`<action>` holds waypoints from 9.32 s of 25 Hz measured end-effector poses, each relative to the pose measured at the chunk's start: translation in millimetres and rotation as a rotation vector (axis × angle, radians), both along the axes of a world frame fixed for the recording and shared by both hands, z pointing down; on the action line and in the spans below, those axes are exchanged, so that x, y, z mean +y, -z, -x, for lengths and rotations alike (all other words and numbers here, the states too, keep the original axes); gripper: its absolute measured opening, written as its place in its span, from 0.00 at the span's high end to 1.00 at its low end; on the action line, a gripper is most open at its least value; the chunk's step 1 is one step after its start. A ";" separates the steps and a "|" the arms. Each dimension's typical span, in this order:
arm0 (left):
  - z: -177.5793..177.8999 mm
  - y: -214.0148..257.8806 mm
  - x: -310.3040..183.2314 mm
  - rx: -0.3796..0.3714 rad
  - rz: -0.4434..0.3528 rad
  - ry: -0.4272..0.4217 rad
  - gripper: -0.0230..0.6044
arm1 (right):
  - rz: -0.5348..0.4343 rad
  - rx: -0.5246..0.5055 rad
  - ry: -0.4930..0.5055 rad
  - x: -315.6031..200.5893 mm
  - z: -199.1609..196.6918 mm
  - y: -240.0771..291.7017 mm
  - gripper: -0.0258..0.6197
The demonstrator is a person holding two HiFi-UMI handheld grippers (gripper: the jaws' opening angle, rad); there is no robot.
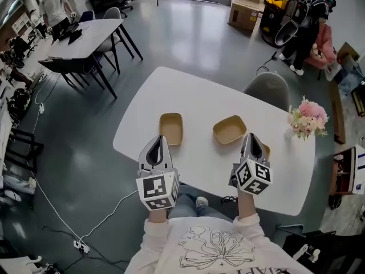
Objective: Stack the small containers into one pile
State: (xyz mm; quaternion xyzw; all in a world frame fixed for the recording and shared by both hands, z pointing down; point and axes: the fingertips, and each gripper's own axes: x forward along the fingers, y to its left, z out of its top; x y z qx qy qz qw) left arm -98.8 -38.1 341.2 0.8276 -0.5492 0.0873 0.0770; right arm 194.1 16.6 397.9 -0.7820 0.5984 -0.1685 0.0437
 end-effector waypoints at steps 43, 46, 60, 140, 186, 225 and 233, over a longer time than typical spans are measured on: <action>-164.1 -181.0 -144.0 -0.105 0.395 -0.528 0.95 | 0.565 -0.207 -0.331 -45.9 -51.0 -229.5 0.69; -165.9 -185.5 -143.3 -0.112 0.407 -0.535 0.95 | 0.593 -0.234 -0.343 -42.4 -50.6 -242.4 0.69; -147.1 -196.8 -145.2 -0.099 0.430 -0.447 0.95 | 0.553 -0.307 -0.339 -53.7 -54.4 -247.2 0.91; -71.5 -94.6 -99.1 0.006 0.240 -0.293 0.95 | 0.277 -0.107 -0.021 -89.4 25.4 -121.5 0.72; -285.3 -147.3 19.5 -0.106 0.376 -0.763 0.95 | 0.535 -0.282 -0.421 135.9 -128.8 -239.6 0.91; 65.2 -99.3 -89.9 0.031 0.242 0.095 0.95 | 0.335 -0.318 0.366 -154.4 178.3 -148.1 0.91; 85.9 -111.9 -98.8 0.035 0.279 0.108 0.95 | 0.415 -0.376 0.338 -155.7 202.8 -172.0 0.91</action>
